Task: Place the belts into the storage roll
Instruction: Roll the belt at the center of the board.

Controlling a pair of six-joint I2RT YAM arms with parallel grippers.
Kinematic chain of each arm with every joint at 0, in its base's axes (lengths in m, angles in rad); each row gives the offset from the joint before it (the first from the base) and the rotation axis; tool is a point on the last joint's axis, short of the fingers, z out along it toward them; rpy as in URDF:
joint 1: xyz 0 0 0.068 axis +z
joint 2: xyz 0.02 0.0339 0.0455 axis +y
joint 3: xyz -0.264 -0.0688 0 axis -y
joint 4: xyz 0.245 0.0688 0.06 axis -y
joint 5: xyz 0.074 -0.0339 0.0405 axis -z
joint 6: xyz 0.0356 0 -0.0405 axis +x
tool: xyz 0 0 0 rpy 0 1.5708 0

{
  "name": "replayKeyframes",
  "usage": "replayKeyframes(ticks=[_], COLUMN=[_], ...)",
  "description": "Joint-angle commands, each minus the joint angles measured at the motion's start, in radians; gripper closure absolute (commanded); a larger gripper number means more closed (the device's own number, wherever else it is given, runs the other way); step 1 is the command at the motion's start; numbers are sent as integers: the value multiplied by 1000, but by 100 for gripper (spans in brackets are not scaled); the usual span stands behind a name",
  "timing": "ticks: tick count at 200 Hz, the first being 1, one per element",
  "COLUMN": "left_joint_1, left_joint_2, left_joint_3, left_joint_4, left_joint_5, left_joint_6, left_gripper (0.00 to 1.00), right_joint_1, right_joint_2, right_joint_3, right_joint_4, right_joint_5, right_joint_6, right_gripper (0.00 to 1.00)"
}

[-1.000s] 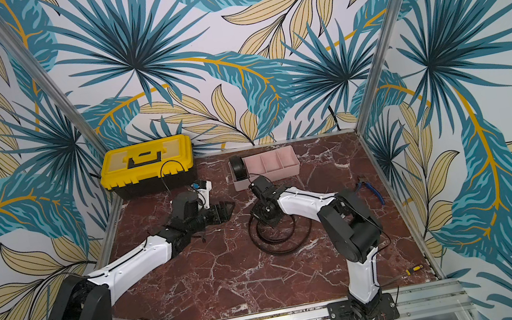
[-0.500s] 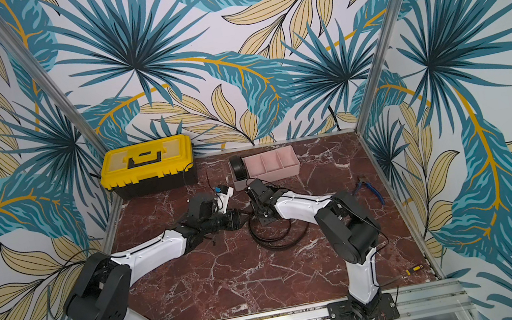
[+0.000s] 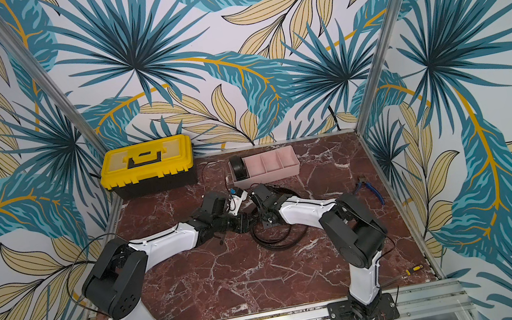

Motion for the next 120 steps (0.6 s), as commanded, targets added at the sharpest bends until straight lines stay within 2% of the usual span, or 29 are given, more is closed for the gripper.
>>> replayKeyframes(ticks=[1,19,48,87,102,120], left_joint_1=[-20,-33,-36,-43,-49,-50], left_joint_2=[22,45,68,102,116,137], left_joint_3=[21,44,50,63,77,104], left_joint_4=[-45,-91,-110,-119,-138,-185], left_joint_5=[-19,-61,-89,-104,-128,-171], left_joint_6=[50,73,90,93,103,123], left_gripper=[56,61,62,67,74,87], right_joint_1=[4,4,4,5,3,4], right_joint_2=[-20,-18,-17,-18,-15,-15], right_joint_3=[-16,-20,-26,-25,-25,-26], right_joint_4=[-21,-17,-9,-7,-8,-8], right_joint_5=[21,21,17,17,14,9], right_joint_6=[36,40,43,55,57,58], right_gripper=[100,100,100,100,100,100])
